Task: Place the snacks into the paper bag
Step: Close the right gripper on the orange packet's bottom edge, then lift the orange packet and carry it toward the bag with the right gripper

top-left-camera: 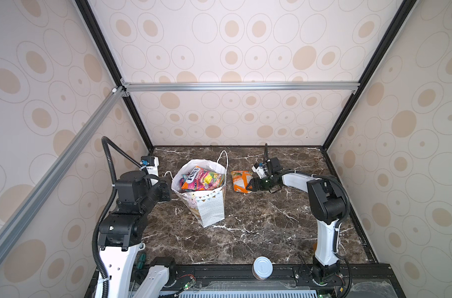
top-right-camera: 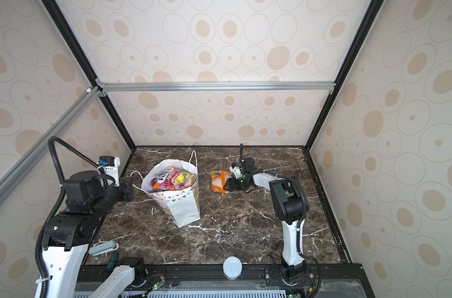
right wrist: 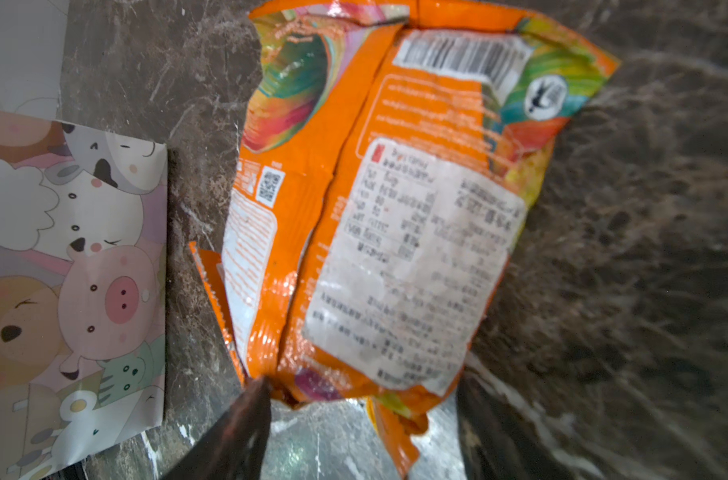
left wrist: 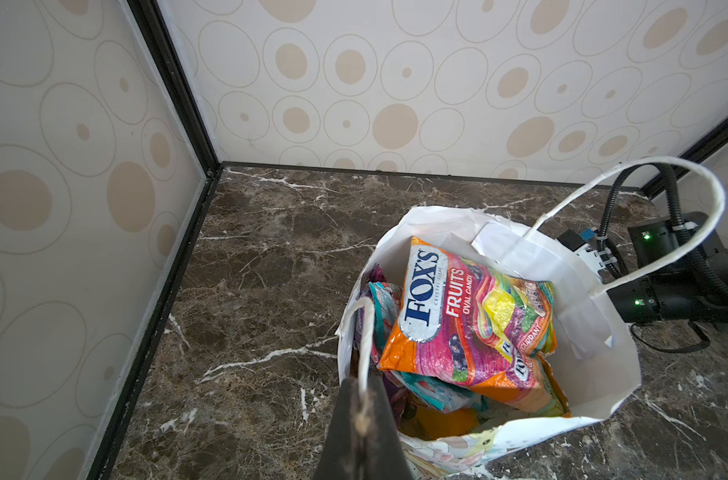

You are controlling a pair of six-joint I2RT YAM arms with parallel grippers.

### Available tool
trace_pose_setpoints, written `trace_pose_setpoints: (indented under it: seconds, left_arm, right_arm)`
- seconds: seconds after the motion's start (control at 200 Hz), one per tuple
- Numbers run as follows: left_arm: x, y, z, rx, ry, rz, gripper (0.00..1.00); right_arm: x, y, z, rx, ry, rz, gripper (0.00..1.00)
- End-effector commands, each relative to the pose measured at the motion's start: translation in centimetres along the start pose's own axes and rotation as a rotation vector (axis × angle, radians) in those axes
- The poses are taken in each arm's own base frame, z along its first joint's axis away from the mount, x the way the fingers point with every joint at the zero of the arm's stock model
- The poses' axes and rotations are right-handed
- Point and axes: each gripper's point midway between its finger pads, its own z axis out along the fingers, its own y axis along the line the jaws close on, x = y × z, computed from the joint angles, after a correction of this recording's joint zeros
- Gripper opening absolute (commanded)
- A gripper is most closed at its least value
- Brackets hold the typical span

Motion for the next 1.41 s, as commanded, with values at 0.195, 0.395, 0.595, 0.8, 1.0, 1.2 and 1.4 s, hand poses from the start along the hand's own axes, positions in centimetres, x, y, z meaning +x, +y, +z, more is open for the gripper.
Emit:
trace_pose_setpoints:
  seconds: [0.195,0.395,0.595,0.8,1.0,1.2,1.4]
  left_arm:
    - [-2.5,0.0,-1.8,-0.009,-0.096,0.024,0.00]
    - [-2.6,0.0,-1.9,-0.009,-0.099,0.023,0.00]
    - [-2.6,0.0,-2.0,-0.010,-0.102,0.025,0.00]
    - [-2.5,0.0,-2.1,-0.009,-0.102,0.025,0.00]
    - [-2.5,0.1,-2.1,-0.010,-0.102,0.024,0.00]
    - [-2.7,0.0,-2.1,-0.009,-0.108,0.025,0.00]
    - [-3.3,-0.3,-2.0,0.010,-0.114,0.022,0.00]
  right_arm:
    - [-0.1,-0.5,0.9,-0.010,0.010,0.012,0.49]
    - [-0.2,-0.9,1.2,-0.001,-0.001,0.033,0.21]
    - [-0.4,-0.6,0.9,-0.005,-0.013,0.038,0.09]
    - [-0.8,-0.4,-0.4,0.023,-0.048,0.027,0.00]
    - [-1.1,0.0,-1.9,0.056,-0.062,0.010,0.00]
    - [-2.3,1.7,-5.1,0.076,-0.121,-0.032,0.00]
    - [-3.4,4.0,-8.4,0.084,-0.175,-0.082,0.00]
